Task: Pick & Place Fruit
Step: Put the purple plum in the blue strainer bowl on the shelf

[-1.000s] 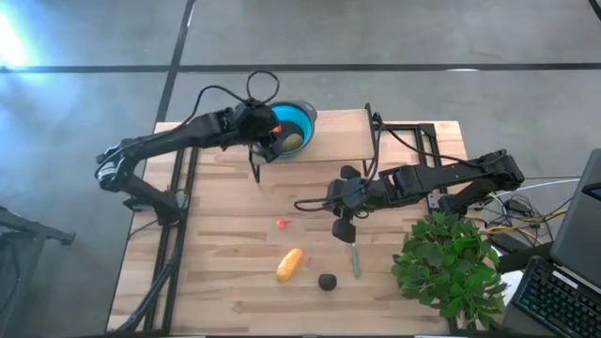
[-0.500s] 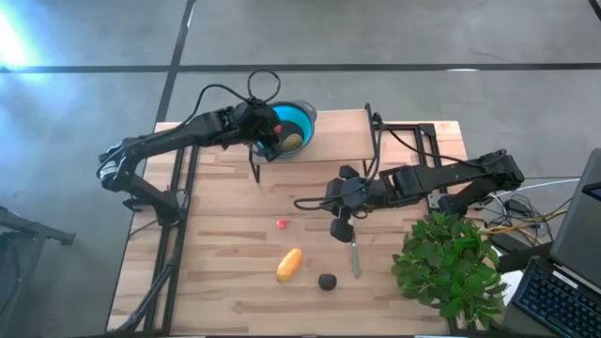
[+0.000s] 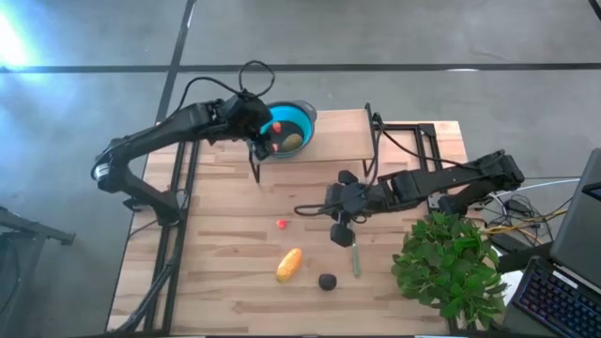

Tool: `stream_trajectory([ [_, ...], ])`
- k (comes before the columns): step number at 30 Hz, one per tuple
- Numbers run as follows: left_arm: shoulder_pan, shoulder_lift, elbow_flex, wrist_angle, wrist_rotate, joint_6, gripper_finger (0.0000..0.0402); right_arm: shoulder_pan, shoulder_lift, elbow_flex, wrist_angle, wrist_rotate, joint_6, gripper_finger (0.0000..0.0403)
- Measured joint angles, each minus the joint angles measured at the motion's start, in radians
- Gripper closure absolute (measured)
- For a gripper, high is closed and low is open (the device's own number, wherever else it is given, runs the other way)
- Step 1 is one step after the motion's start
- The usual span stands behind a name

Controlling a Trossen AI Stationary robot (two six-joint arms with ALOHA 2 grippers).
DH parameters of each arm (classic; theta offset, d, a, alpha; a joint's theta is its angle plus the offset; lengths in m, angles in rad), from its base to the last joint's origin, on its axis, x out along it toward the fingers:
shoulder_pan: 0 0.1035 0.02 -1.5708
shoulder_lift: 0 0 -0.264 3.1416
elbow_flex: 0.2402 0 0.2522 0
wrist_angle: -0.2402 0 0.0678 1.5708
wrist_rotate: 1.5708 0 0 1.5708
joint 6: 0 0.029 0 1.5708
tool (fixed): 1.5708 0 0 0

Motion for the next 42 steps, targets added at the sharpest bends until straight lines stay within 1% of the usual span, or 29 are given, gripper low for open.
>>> stream_trajectory([
  [6, -0.097, -0.041, -0.019, -0.069, 0.000, -0.043, 0.0174, 0.041, 0.000, -0.030, -0.001, -0.001, 0.034, 0.0394],
  [12, -0.212, -0.053, -0.024, -0.175, 0.000, -0.156, 0.0174, 0.055, 0.000, -0.054, 0.002, -0.001, 0.032, 0.0394],
  [16, -0.300, -0.054, -0.031, -0.182, -0.004, -0.227, 0.0174, 0.055, 0.000, -0.082, 0.020, 0.000, 0.028, 0.0394],
  [18, -0.345, -0.054, -0.047, -0.182, -0.038, -0.254, 0.0174, 0.055, 0.000, -0.096, 0.043, 0.000, 0.027, 0.0394],
  [21, -0.404, -0.065, -0.095, -0.183, -0.086, -0.308, 0.0174, 0.055, 0.000, -0.110, 0.073, -0.001, 0.023, 0.0394],
  [28, -0.525, -0.104, -0.217, -0.163, -0.092, -0.473, 0.0174, 0.055, 0.000, -0.149, 0.185, -0.001, -0.020, 0.0394],
  [31, -0.573, -0.121, -0.261, -0.131, -0.107, -0.535, 0.0174, 0.055, 0.000, -0.173, 0.225, -0.001, -0.022, 0.0394],
  [35, -0.629, -0.135, -0.320, -0.093, -0.151, -0.621, 0.0174, 0.054, 0.000, -0.207, 0.276, -0.001, -0.025, 0.0394],
  [40, -0.686, -0.137, -0.404, -0.022, -0.159, -0.704, 0.0174, 0.054, 0.000, -0.265, 0.366, -0.003, -0.058, 0.0394],
  [42, -0.707, -0.137, -0.440, 0.012, -0.159, -0.735, 0.0174, 0.054, 0.000, -0.293, 0.422, -0.020, -0.071, 0.0394],
])
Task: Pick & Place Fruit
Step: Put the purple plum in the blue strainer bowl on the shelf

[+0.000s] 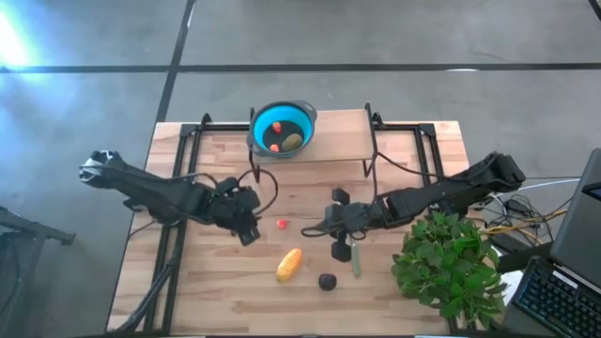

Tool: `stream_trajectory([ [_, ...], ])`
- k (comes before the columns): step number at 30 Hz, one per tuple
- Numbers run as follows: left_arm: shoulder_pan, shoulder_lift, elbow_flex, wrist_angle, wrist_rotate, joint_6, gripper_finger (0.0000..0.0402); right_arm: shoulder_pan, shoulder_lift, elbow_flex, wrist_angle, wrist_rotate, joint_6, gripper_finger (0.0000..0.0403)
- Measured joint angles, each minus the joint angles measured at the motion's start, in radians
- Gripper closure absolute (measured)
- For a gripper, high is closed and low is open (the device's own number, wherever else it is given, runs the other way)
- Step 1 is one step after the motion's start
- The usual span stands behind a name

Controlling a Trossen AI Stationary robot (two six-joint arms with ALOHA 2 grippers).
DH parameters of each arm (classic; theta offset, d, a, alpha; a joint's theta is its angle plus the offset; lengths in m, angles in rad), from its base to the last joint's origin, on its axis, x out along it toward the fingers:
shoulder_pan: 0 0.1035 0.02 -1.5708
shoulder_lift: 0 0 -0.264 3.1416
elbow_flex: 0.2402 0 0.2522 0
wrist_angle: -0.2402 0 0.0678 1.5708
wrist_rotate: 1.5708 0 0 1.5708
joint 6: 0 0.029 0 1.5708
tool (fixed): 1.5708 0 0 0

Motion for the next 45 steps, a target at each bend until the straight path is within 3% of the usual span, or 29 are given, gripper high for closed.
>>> stream_trajectory([
  [8, -0.053, 0.000, -0.106, 0.079, 0.000, -0.110, 0.0174, -0.002, 0.000, -0.070, 0.098, -0.007, -0.025, 0.0356],
  [21, -0.062, 0.002, -0.267, 0.316, -0.015, -0.065, 0.0174, -0.006, 0.000, -0.105, 0.101, -0.006, -0.026, 0.0254],
  [24, -0.059, 0.002, -0.291, 0.341, -0.018, -0.042, 0.0174, 0.005, 0.000, -0.105, 0.101, -0.048, -0.010, 0.0236],
  [33, -0.047, 0.002, -0.307, 0.376, -0.019, 0.013, 0.0174, 0.086, 0.000, -0.060, 0.103, -0.087, -0.024, 0.0185],
  [45, -0.047, 0.002, -0.307, 0.384, -0.018, 0.010, 0.0174, 0.099, 0.000, -0.024, 0.103, -0.132, 0.046, 0.0088],
])
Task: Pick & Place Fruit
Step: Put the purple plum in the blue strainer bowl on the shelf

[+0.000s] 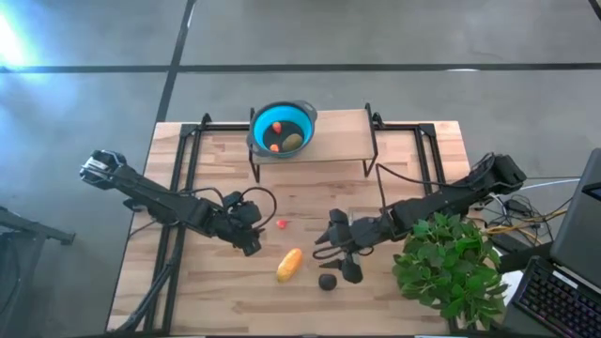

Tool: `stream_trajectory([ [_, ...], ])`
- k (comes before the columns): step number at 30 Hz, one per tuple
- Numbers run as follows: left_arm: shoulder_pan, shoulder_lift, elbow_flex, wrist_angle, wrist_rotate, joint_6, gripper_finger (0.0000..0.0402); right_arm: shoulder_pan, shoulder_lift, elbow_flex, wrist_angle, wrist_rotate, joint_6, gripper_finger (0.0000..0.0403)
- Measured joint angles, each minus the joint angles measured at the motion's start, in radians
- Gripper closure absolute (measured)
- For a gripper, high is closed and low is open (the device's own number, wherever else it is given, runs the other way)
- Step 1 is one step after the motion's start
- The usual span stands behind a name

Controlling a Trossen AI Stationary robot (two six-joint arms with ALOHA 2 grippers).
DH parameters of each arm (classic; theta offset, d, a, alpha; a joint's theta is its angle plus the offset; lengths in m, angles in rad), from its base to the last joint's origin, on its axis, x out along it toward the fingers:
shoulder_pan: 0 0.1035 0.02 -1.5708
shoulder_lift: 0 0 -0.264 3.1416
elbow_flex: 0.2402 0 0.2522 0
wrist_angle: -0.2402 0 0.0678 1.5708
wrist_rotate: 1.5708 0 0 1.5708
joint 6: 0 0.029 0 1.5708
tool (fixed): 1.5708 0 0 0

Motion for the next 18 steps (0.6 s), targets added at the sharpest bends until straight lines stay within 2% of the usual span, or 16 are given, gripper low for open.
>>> stream_trajectory([
  [10, 0.000, 0.001, 0.014, 0.004, 0.000, -0.001, 0.0174, 0.035, 0.111, -0.005, -0.002, -0.005, -0.019, 0.0060],
  [18, 0.000, 0.001, 0.021, 0.001, 0.004, -0.001, 0.0174, 0.046, 0.165, 0.002, -0.005, -0.052, -0.016, 0.0079],
])
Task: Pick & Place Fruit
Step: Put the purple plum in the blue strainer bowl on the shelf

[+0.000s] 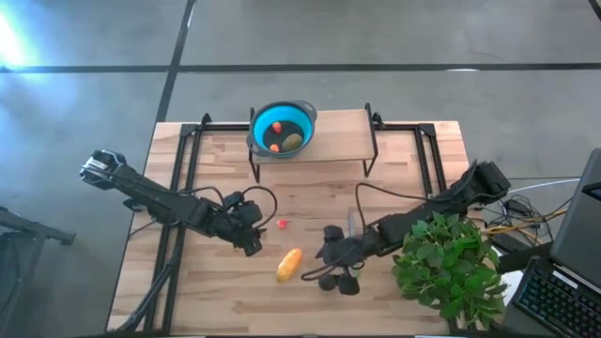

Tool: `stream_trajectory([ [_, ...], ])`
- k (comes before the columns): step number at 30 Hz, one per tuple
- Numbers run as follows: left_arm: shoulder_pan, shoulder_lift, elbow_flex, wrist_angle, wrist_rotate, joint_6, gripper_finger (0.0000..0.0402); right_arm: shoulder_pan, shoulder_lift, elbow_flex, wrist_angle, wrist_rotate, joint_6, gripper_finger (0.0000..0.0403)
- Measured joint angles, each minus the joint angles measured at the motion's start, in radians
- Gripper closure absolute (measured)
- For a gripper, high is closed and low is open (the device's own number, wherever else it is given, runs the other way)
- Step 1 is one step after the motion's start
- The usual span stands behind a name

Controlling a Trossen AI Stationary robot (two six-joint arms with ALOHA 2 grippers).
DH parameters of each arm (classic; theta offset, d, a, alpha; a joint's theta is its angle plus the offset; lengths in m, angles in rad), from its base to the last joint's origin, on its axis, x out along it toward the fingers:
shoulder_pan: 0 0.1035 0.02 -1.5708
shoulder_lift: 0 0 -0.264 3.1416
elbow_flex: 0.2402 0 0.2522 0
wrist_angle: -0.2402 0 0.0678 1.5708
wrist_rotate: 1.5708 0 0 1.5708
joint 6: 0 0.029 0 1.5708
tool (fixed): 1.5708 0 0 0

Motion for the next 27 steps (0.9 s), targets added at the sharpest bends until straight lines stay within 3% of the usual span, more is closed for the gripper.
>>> stream_trajectory([
  [6, 0.000, 0.000, 0.000, 0.000, 0.000, -0.006, 0.0174, 0.007, 0.030, 0.000, -0.019, -0.064, -0.021, 0.0089],
  [18, 0.000, 0.000, 0.000, 0.000, 0.000, -0.007, 0.0174, 0.030, 0.078, 0.001, -0.024, -0.102, -0.140, 0.0049],
  [27, 0.000, 0.000, 0.000, 0.000, 0.000, -0.007, 0.0174, 0.034, 0.146, 0.010, -0.024, -0.126, -0.138, 0.0070],
])
